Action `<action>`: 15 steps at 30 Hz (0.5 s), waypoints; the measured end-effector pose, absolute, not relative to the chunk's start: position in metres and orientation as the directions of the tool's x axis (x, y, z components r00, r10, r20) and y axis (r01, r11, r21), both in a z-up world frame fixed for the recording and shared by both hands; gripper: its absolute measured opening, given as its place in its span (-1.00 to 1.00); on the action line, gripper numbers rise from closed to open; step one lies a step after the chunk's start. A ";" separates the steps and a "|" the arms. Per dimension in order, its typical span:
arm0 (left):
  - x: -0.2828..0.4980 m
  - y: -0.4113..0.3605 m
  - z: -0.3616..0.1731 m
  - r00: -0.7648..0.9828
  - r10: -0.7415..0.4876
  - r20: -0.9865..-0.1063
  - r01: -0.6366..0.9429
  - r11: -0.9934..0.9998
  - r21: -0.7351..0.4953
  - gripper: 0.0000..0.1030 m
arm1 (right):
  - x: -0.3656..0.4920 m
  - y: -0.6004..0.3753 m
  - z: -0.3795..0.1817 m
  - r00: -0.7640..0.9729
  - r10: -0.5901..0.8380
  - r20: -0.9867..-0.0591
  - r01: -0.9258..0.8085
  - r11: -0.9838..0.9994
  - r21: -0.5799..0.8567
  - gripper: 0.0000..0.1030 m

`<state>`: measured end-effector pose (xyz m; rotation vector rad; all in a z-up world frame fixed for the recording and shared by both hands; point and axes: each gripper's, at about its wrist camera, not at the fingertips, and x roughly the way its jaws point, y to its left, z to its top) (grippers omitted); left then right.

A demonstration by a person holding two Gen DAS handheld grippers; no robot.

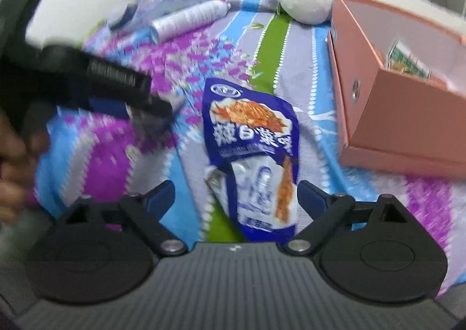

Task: Organize snacks
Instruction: 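Lift both held packets and carry them over the pink box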

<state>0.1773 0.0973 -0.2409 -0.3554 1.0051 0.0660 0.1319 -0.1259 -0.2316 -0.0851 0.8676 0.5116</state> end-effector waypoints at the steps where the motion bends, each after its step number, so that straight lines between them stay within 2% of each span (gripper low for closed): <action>1: 0.177 0.097 -0.241 0.539 -0.107 -0.835 -0.220 0.940 -0.262 0.28 | 0.134 -0.127 -0.232 0.528 0.408 -0.745 -0.449 0.878 0.163 0.79; 7: 0.174 0.097 -0.239 0.538 -0.099 -0.837 -0.228 0.939 -0.258 0.28 | 0.155 -0.132 -0.238 0.565 0.390 -0.727 -0.331 0.914 0.233 0.79; 15: 0.173 0.095 -0.240 0.535 -0.099 -0.839 -0.226 0.940 -0.255 0.28 | 0.168 -0.119 -0.270 0.517 0.324 -0.792 -0.351 0.925 0.149 0.82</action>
